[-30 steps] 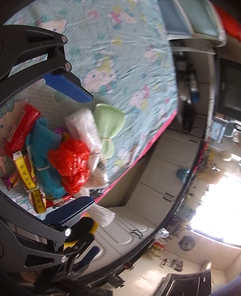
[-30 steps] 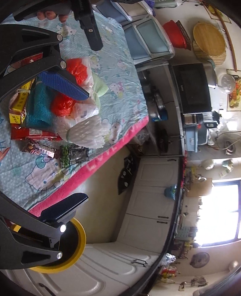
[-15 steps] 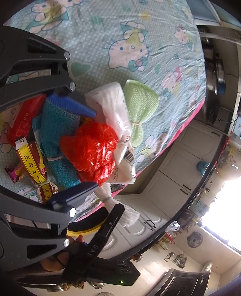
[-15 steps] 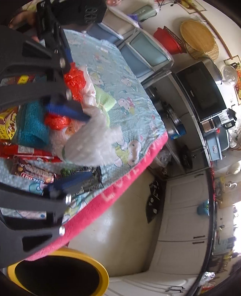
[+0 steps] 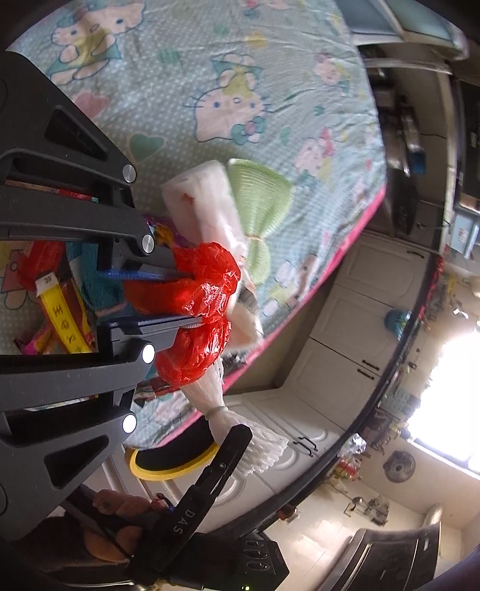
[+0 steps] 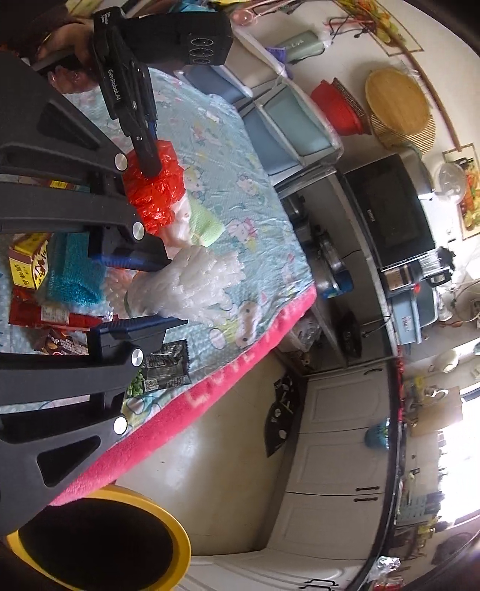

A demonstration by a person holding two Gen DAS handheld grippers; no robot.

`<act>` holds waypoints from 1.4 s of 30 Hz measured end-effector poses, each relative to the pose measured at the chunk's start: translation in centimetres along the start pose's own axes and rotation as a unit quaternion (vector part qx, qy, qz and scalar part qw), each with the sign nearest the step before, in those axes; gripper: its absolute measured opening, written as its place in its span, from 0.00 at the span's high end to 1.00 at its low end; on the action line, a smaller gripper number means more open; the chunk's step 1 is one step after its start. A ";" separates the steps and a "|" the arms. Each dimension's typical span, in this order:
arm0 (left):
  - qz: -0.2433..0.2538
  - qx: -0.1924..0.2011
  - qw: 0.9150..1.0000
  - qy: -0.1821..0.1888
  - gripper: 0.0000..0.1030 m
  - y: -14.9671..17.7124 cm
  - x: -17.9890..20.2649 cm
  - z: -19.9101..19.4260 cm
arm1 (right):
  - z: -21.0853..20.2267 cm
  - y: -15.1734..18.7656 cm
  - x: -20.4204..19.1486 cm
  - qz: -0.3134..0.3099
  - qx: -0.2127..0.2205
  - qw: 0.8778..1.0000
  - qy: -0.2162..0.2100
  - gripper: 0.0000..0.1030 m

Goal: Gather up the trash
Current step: 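Grasp the red plastic bag with the left tool while the right tool grasps the white glove, then carry both items over the yellow bin and open both tools to drop them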

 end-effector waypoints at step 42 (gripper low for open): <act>0.210 0.031 0.976 0.050 0.91 -6.0 25.2 6.3 | -20.4 5.0 16.4 0.137 0.161 0.959 0.188 0.79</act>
Point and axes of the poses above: each gripper's, at about its wrist camera, not at the fingertips, and z roughly the way its jaws point, x to its right, y to its underside, the point moved 4 cm from there along z, roughly the way its jaws point, and after that the axes turned 11 degrees about -x, right-handed, at the moved point
